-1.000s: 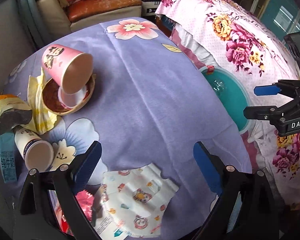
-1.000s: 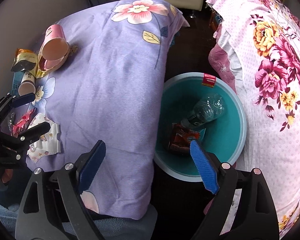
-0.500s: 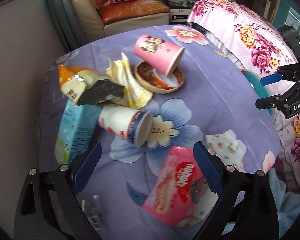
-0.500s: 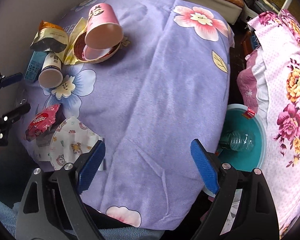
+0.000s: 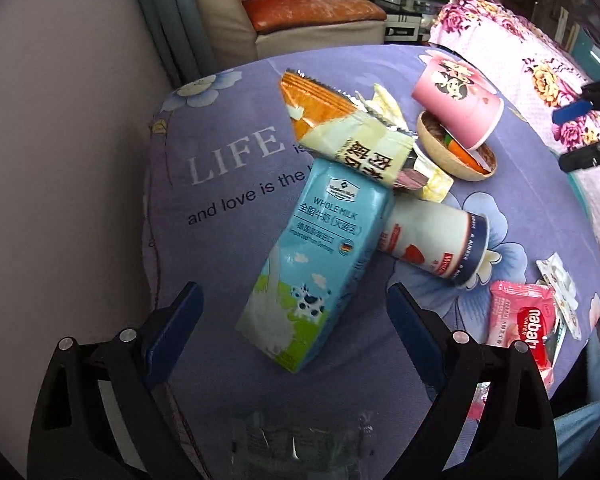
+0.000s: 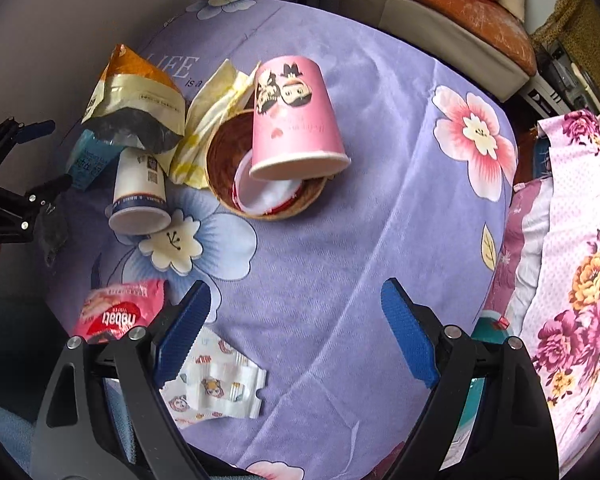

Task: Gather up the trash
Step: 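Grasp the blue milk carton with the left tool while the right tool grasps the pink paper cup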

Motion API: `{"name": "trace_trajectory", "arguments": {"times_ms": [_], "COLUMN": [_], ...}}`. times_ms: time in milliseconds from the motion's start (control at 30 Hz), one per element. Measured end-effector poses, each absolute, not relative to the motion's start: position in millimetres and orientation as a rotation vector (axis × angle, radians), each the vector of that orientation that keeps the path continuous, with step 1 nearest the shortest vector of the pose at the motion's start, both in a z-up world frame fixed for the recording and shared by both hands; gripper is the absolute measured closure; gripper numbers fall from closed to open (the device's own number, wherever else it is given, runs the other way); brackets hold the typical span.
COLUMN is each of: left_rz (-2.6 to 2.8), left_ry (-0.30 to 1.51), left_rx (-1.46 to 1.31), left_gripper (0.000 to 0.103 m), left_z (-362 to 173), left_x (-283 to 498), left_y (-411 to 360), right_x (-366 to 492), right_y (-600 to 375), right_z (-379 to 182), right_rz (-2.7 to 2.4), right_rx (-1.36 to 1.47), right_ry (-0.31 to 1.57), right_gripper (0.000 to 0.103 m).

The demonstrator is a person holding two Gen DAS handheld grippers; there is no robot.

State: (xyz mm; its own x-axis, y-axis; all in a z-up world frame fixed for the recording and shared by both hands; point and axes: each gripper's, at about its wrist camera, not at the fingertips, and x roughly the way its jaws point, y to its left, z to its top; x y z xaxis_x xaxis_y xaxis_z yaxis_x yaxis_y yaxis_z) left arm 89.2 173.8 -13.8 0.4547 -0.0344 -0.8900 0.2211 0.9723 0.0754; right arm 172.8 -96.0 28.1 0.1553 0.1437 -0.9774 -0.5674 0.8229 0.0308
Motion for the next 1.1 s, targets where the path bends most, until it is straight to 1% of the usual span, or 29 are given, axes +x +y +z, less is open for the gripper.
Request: {"name": "trace_trajectory", "arguments": {"times_ms": [233,467,567,667,700,733,900,1100], "left_rz": [-0.269,-0.311,-0.324,-0.312,-0.302,-0.285,-0.211,-0.152], "left_ry": [1.136,1.171,1.187,1.179,1.177,1.175,1.155,1.138], "left_rx": [0.137,0.052,0.012,0.000,0.001,0.001,0.008,0.015], "left_gripper": [0.010,0.011,0.034,0.039,0.040,0.041,0.041,0.041], "left_z": [-35.1,-53.3,-58.1,-58.2,-57.0,-55.3,-37.7,-13.8], "left_x": [115.4,132.7,135.9,135.4,133.6,131.1,111.6,84.4], "left_y": [178.5,178.3,180.7,181.1,180.3,179.4,171.1,165.3], "right_x": [222.4,255.6,261.9,261.4,259.9,257.5,241.9,214.3], "right_y": [-66.5,-50.4,-48.7,-49.6,-49.6,-50.1,-52.2,-55.8], "right_z": [29.4,-0.3,-12.8,-23.9,-25.1,-26.3,-15.7,5.0], "right_rz": [0.554,0.533,0.530,0.525,0.530,0.541,0.559,0.612], "right_rx": [-0.379,-0.392,-0.385,-0.371,-0.365,-0.350,-0.338,-0.352], "right_ry": [1.341,1.391,1.401,1.409,1.406,1.414,1.381,1.332], "right_gripper": [0.020,0.020,0.020,0.021,0.027,0.041,0.044,0.045]}}
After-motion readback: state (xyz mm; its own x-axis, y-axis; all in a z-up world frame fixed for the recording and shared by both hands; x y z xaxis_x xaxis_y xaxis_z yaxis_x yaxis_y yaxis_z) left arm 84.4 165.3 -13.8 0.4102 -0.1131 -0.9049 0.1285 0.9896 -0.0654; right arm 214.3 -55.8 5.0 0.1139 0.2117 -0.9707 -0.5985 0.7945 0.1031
